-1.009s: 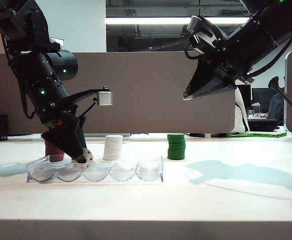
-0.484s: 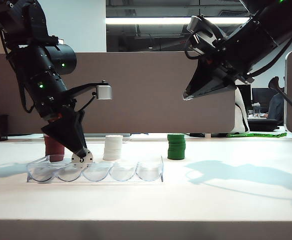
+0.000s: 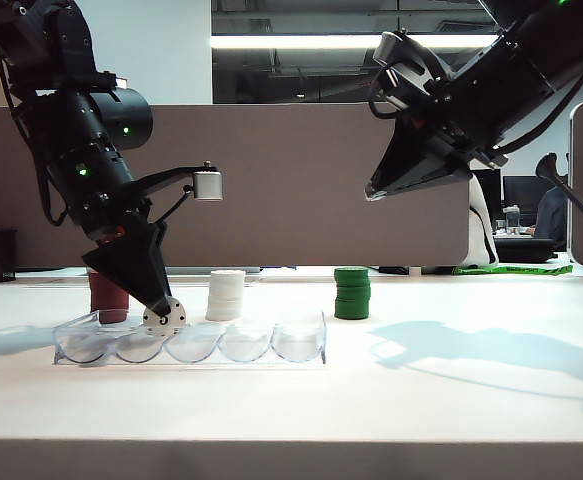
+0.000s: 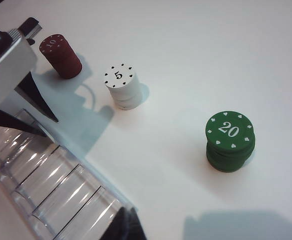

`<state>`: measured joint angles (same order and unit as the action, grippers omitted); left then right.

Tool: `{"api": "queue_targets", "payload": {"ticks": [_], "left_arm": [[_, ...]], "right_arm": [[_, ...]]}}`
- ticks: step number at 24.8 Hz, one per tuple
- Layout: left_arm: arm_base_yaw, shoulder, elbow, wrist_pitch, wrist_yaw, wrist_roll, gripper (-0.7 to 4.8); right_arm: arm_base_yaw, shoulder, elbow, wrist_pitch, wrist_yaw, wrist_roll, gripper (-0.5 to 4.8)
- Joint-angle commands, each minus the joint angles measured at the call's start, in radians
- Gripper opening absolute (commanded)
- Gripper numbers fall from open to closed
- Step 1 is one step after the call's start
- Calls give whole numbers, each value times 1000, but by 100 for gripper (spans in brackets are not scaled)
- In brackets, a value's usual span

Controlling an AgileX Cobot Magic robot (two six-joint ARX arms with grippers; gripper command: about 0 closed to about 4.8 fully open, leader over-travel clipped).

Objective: Pick up the chip in the box and place it on the pile of chips with the same color.

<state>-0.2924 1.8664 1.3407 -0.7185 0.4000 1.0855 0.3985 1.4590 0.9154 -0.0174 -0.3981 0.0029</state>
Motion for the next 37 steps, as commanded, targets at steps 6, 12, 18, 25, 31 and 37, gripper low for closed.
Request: {"api": "queue_targets", "payload": {"ticks": [6,12,18,25,31,37], "left_arm": [[1,-13,5,-12,5,-2,110],[1,-31,7,-13,4,-2,110],[1,-31,8,-19,4,-2,75],[1,-31,8,-40,4,-3,73],[1,-31,8,-58,5,-5,74],[1,-31,8,-59,6,-5,73]], "right_arm": [[0,-5,2,-4,-8,-3,-6],[0,-5,2,-4,-8,-3,-6],[0,-5,2,-4,-8,-3,-6],[0,-5,2,-5,-9,-2,-6],[0,-5,2,-5,-9,-2,-6],[0,-5,2,-5,-9,-2,-6]]}}
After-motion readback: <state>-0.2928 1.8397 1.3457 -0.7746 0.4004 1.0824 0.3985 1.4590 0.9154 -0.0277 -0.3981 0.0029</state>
